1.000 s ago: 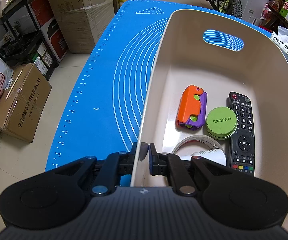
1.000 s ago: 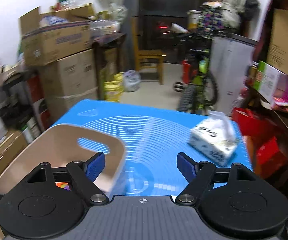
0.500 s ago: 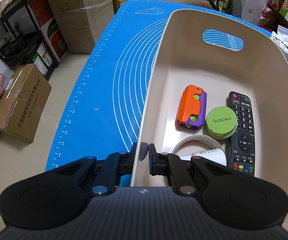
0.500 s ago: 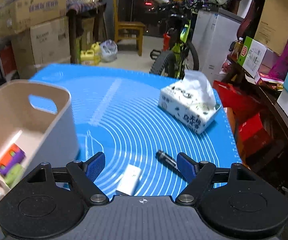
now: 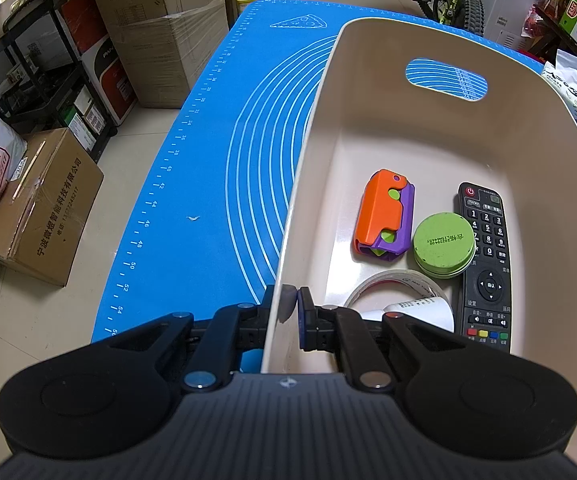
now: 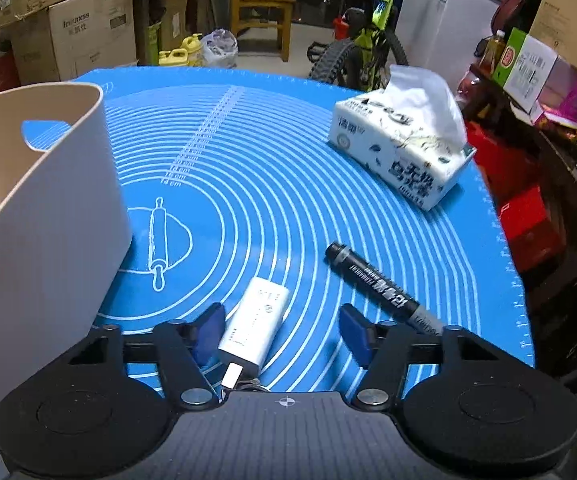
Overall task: Organize rigid objects
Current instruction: 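Grasp the white charger plug with the right gripper, then carry the charger plug into the basket and open the right gripper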
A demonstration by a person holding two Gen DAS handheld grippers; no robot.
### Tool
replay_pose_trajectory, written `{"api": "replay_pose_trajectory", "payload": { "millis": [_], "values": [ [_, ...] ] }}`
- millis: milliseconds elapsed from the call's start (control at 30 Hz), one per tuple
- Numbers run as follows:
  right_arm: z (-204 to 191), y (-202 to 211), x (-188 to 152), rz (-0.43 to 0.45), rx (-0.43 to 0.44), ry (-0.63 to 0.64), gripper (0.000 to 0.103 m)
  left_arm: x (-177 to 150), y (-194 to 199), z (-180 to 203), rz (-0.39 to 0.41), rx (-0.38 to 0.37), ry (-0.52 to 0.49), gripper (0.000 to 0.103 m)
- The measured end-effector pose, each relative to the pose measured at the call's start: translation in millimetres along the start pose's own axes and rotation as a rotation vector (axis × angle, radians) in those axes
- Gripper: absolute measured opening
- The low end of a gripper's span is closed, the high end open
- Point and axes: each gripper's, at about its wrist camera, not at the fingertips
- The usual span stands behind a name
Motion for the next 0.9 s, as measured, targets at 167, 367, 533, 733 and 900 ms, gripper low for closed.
{"api": "replay_pose_trajectory", "payload": {
  "millis": [167, 367, 533, 733, 900],
  "values": [
    [-3, -6, 0, -0.027, 0.039, -0.027, 0.042, 0, 0, 0, 0.0, 0.0, 0.001, 0.012],
    [7, 0, -4, -0.021, 0.073, -0.069, 0.032, 0, 0, 0, 0.0, 0.0, 0.001, 0.012],
    [24, 20, -4, 0.036, 0.075, -0.113, 0.032, 0, 0, 0, 0.0, 0.0, 0.0, 0.011],
    [33, 53, 2, 0.123, 0.081, -0.131, 0.032, 0, 0, 0, 0.0, 0.0, 0.0, 0.012],
    [30, 83, 12, 0.199, 0.082, -0.144, 0.032, 0, 0, 0, 0.0, 0.0, 0.0, 0.011]
  ]
}}
Point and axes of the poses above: each gripper's, at about its wrist camera, not at the fingertips, and y roughly against the way its jaws point, z to its right, x to its top, and after that the axes turned 8 degrees about -x, right-handed
